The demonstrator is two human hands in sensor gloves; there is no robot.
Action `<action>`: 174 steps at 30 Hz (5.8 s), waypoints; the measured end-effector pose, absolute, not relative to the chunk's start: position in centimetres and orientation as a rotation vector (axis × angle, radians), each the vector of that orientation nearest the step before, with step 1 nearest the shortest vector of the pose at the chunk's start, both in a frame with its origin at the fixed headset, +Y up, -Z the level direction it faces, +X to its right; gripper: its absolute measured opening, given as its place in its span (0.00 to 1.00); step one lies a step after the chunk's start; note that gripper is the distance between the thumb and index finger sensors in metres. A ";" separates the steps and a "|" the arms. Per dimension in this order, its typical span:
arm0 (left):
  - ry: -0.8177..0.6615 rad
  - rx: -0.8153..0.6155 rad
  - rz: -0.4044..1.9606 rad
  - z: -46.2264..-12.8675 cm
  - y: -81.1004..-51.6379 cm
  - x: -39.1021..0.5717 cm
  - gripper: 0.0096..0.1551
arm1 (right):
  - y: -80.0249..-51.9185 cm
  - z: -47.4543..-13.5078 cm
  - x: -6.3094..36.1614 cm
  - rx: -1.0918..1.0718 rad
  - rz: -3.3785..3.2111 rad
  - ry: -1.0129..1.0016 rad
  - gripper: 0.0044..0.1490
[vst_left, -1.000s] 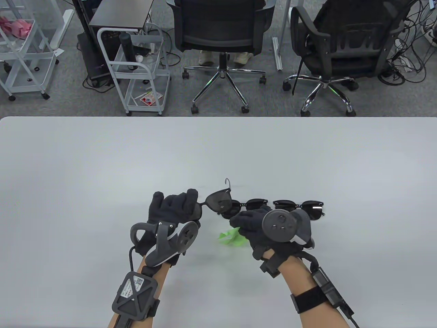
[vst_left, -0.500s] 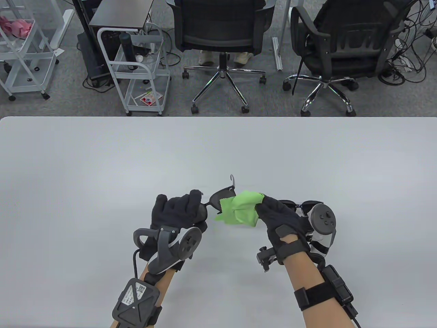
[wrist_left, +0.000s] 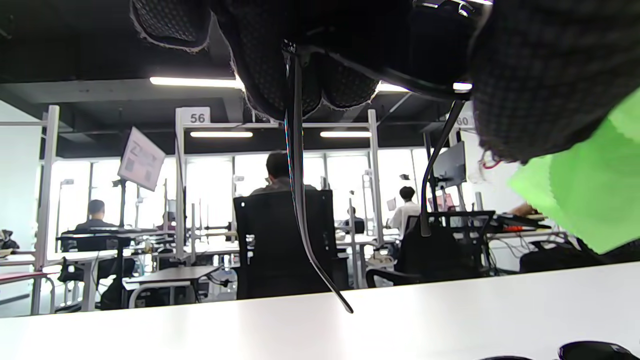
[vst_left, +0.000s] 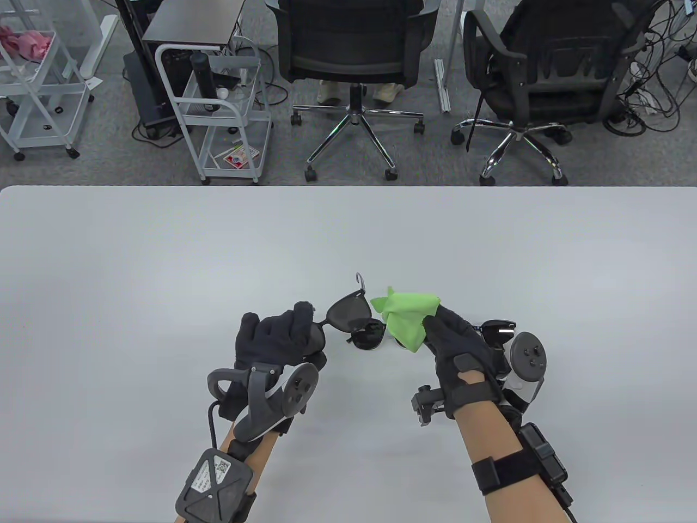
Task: Dust sunglasses
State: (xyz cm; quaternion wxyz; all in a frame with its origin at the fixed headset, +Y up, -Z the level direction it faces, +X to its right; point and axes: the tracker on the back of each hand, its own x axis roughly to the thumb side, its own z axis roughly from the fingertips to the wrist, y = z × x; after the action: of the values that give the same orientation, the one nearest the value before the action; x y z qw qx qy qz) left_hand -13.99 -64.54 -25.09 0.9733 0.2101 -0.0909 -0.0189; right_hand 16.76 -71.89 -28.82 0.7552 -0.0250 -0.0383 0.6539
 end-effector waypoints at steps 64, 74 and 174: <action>-0.486 0.502 -0.076 -24.1 -64.3 -11.0 0.58 | -70.0 -27.8 12.3 0.112 1.602 -0.184 0.26; -0.461 0.510 -0.049 -24.1 -64.0 -11.8 0.58 | -70.4 -28.8 12.9 0.284 1.393 0.106 0.28; -0.500 0.491 0.020 -23.2 -63.8 -9.6 0.59 | -71.1 -27.8 8.4 0.269 1.671 0.112 0.26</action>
State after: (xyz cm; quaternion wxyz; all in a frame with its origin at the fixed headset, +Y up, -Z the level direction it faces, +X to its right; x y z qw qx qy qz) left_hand -9.65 -63.79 -23.18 0.9392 0.2403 -0.2450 0.0098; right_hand 8.45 -71.12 -27.75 0.6614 0.1191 0.0495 0.7388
